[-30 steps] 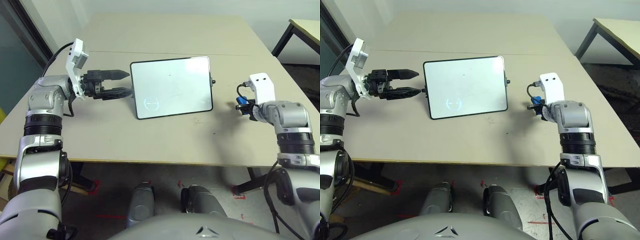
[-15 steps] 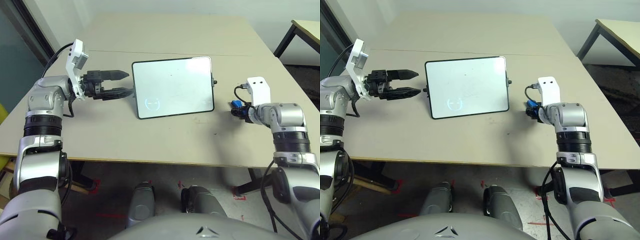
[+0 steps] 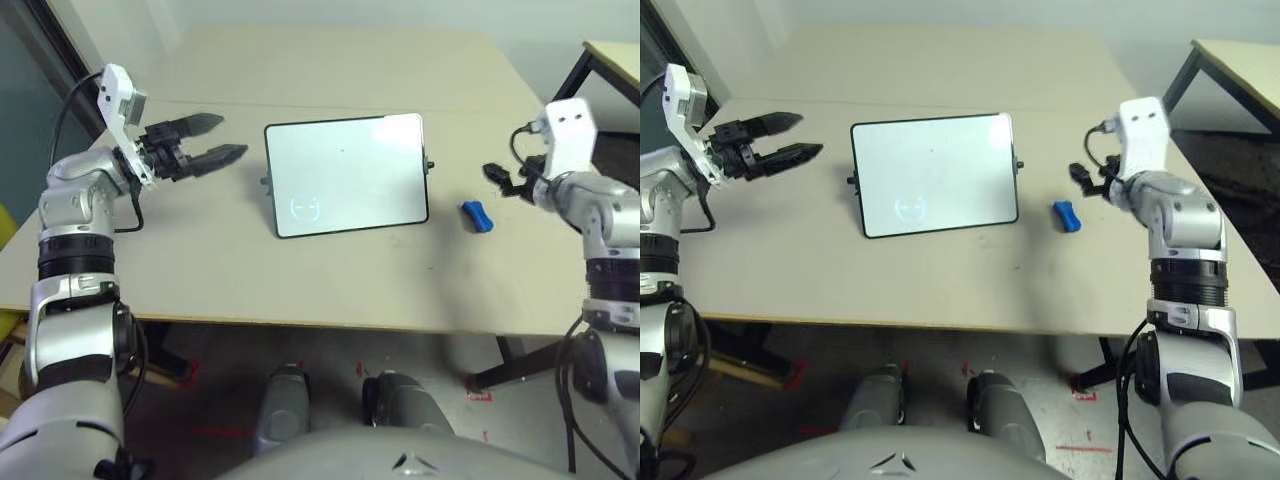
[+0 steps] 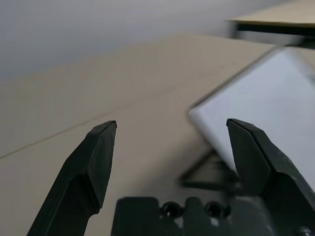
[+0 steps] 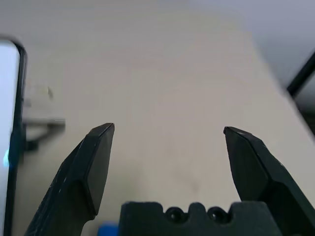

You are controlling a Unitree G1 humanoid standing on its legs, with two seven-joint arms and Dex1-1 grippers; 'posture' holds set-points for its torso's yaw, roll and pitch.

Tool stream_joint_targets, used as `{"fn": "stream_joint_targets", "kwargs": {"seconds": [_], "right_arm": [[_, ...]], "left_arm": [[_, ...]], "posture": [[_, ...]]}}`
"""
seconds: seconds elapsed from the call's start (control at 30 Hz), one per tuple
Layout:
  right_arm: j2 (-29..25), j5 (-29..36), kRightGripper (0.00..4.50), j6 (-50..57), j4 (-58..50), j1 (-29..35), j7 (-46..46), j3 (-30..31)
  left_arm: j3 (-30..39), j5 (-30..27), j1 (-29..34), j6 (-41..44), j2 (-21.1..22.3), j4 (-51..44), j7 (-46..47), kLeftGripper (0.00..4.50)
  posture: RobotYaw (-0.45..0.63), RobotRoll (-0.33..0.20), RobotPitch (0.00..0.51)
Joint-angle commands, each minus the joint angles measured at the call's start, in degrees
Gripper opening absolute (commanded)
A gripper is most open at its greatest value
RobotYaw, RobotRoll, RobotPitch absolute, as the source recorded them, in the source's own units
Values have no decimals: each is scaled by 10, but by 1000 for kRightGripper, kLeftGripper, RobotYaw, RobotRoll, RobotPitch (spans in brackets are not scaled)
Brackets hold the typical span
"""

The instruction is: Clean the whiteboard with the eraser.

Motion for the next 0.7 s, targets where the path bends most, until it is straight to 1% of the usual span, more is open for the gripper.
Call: {"fn": "stream_joint_targets", "kwargs": {"seconds": [0.03, 0.13, 0.23, 0.33, 0.43, 0.57, 0.7], "right_arm": [[15, -12, 4426, -117, 52, 17, -37, -5], [35, -6, 4426, -197, 101, 18, -76, -20], [38, -17, 4426, -266, 154, 18, -113, -20], [38, -30, 4426, -326, 213, 14, -159, -18], [38, -27, 4426, -362, 258, 8, -174, -18], [35, -19, 4426, -386, 294, 3, -175, -17], [37, -10, 4426, -398, 301, 4, -170, -17]], "left_arm": [[11, 49, 19, -79, -21, 44, 144, 4500], [24, 56, 35, -111, -41, 68, 230, 4500], [30, 61, 47, -132, -55, 83, 285, 4500], [33, 71, 48, -154, -58, 114, 340, 4500], [39, 75, 41, -168, -59, 142, 387, 4500], [39, 72, 32, -175, -65, 160, 407, 4500], [41, 65, 24, -182, -68, 171, 394, 4500]], "posture": [[244, 0, 18], [246, 0, 18], [250, 0, 19], [252, 0, 20], [246, 0, 23], [236, 0, 31], [228, 0, 24]]}}
